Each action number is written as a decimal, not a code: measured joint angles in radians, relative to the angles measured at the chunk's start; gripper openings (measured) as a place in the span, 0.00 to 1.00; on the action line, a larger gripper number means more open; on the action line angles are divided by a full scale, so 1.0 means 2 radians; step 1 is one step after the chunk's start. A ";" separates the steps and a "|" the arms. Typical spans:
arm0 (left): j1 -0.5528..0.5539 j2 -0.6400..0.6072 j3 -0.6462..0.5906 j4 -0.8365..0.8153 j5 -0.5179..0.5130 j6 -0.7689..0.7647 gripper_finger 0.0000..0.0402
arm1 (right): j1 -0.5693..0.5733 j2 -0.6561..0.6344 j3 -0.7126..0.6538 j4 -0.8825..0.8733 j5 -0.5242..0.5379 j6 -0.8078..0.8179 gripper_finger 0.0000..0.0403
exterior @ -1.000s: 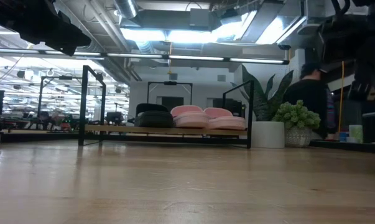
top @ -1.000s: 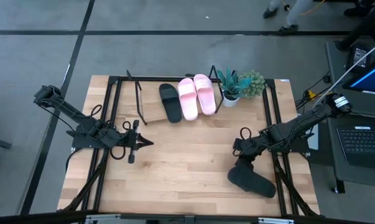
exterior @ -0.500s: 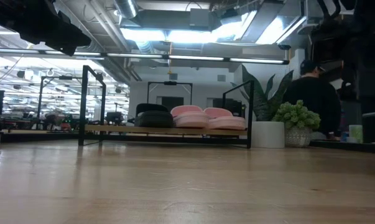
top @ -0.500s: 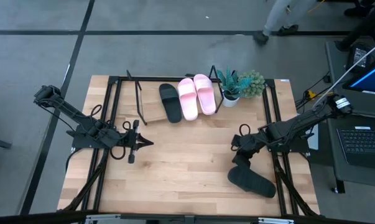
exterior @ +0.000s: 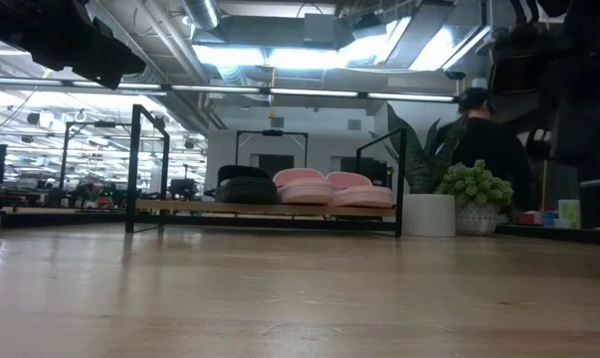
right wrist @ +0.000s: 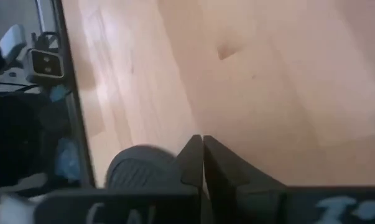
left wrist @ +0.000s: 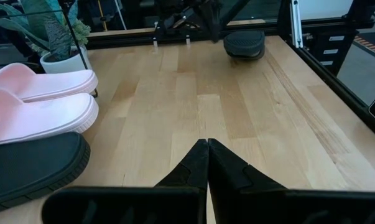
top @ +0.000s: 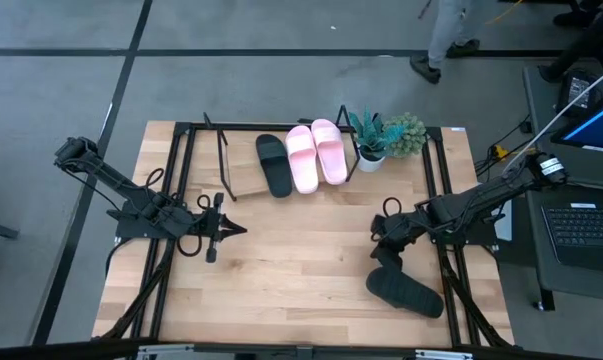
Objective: Pick and place slides into the shelf
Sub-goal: Put the black slide on the shelf
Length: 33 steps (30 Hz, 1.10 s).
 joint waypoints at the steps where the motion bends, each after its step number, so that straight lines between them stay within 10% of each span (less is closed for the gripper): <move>1: 0.000 0.000 0.000 0.000 0.000 0.000 0.00 | 0.000 0.000 0.000 0.001 0.010 -0.004 0.04; 19: 0.000 0.000 0.000 0.000 0.000 0.000 0.00 | -0.001 0.000 0.000 0.013 0.029 -0.031 0.02; 33: 0.000 0.000 0.000 0.000 0.000 0.000 0.00 | -0.001 0.000 0.000 0.014 0.030 -0.002 0.19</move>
